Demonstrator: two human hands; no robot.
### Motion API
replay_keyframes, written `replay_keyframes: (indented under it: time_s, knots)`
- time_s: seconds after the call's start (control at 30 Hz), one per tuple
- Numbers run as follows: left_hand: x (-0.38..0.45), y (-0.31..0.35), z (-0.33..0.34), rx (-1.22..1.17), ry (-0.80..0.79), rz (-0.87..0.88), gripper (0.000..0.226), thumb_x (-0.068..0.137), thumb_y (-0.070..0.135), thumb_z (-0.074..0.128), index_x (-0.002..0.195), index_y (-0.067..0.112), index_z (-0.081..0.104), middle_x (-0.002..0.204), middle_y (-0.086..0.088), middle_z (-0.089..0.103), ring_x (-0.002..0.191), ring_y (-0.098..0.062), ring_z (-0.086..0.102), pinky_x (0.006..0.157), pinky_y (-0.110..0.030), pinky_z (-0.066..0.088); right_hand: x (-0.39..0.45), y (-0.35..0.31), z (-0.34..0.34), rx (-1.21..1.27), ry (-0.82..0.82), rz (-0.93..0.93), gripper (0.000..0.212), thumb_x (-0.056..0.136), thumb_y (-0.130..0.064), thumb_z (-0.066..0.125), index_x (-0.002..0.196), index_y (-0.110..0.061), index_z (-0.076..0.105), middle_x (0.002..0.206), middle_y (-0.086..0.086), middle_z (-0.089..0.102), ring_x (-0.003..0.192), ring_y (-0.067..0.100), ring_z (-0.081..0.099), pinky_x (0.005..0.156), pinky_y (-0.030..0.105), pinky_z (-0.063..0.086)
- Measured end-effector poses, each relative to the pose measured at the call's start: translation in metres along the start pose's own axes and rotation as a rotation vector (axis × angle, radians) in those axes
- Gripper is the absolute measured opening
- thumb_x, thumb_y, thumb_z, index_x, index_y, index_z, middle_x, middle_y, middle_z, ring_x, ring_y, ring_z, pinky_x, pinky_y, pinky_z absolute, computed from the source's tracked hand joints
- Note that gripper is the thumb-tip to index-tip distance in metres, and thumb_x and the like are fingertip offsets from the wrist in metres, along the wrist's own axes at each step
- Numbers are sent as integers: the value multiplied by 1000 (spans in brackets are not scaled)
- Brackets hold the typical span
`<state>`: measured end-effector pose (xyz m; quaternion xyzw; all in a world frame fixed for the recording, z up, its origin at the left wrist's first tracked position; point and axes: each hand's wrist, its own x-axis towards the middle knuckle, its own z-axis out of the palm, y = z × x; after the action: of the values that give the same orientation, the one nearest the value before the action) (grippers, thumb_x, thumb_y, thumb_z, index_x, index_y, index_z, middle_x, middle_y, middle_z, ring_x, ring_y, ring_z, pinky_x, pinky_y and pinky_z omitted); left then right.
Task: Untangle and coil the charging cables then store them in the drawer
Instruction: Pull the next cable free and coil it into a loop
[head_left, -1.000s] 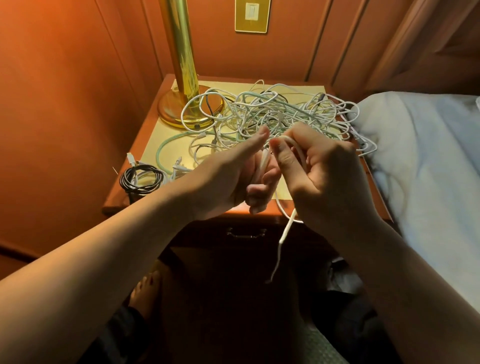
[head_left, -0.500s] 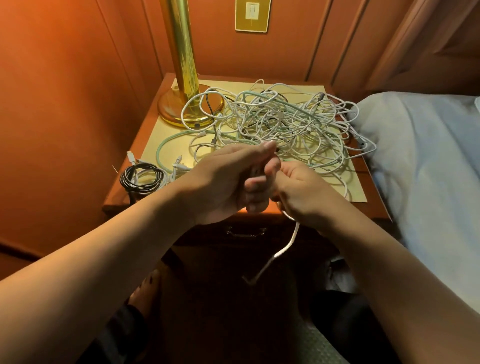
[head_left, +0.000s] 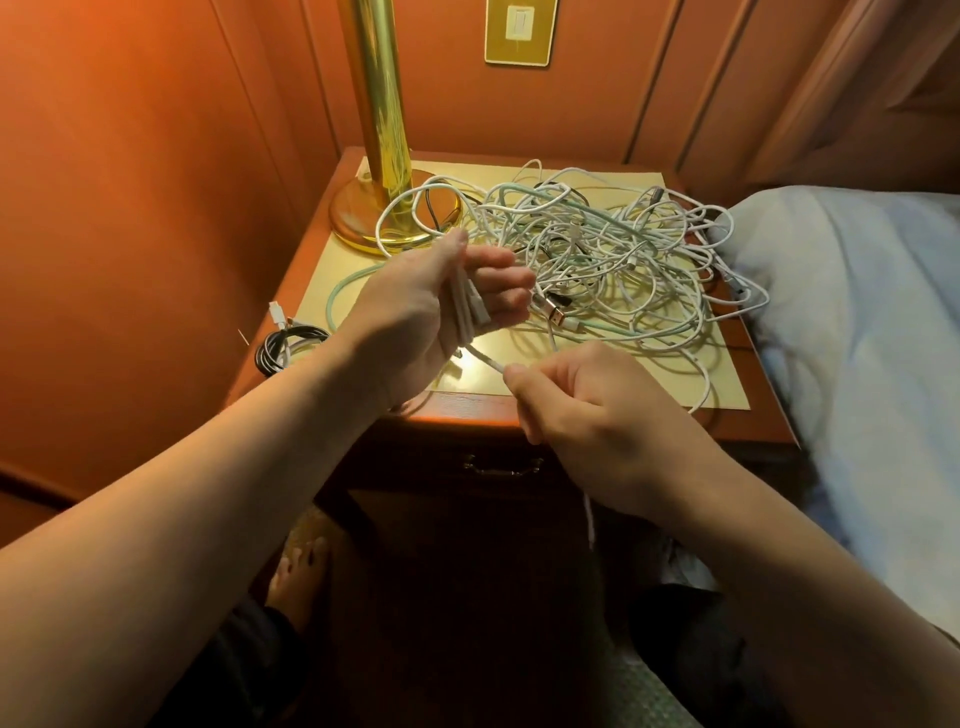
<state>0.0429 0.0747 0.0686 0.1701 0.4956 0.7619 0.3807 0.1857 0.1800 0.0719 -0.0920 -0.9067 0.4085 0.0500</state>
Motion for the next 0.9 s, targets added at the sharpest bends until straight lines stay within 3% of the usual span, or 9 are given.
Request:
replay_keyframes:
  time_s: [0.07,0.17,0.27,0.4,0.5,0.6,0.7,0.8,0.9]
  knots:
    - [0,3,-7,259,-82,29,46,112,25,31,100,-7,63,85,-17,74,76,-25,72,73,-35,61,-1,-3,-2,32,76,-57,51,96,-40,46,61,-3,56,56,13,48,50,19,43,54,45,35]
    - [-4,1,-10,684,-199,92,44,112,22,35,96,-6,65,74,-9,72,67,-18,69,62,-23,54,-3,-4,-6,87,176,-98,41,93,-40,48,60,-15,55,52,-4,49,51,8,45,50,30,32]
    - [-10,-5,-5,773,-361,67,49,112,23,34,77,10,66,61,-9,62,54,-20,56,55,-26,46,-3,0,-12,44,269,-137,38,103,-27,53,65,-25,58,54,-14,56,56,7,54,51,20,32]
    - [-9,-9,0,607,-454,-1,59,113,29,28,66,9,57,53,-7,47,47,-20,41,51,-34,34,3,10,-19,31,330,-121,31,105,-31,52,81,-16,63,60,0,56,54,15,49,50,33,36]
    - [-7,-7,2,498,-487,-96,56,110,38,25,68,7,45,51,-1,37,44,-18,32,47,-27,28,7,17,-23,122,309,-106,25,107,-25,56,85,-14,62,61,-7,52,53,7,44,49,28,36]
    - [-7,-5,5,378,-520,-219,41,105,36,34,69,17,35,54,4,25,45,-13,22,44,-24,20,13,28,-21,243,268,-43,26,108,-28,55,94,-7,62,58,-11,45,51,5,40,47,31,35]
    - [-7,-5,6,88,-566,-311,41,101,35,41,62,24,36,52,8,24,44,-9,19,41,-22,16,19,34,-15,320,230,12,33,106,-45,51,90,-19,62,59,-9,41,50,6,36,48,32,31]
    - [-9,-8,7,-234,-586,-324,41,105,35,38,65,24,40,54,8,23,45,-10,22,42,-24,22,23,35,-8,321,175,44,38,99,-56,45,79,-30,63,63,-2,41,51,7,36,54,35,27]
    - [-12,-8,14,-556,-437,-300,38,108,33,37,76,17,50,56,6,40,50,-10,44,50,-23,45,23,31,-3,308,87,83,40,98,-51,42,76,-27,65,60,-2,43,49,8,37,55,35,29]
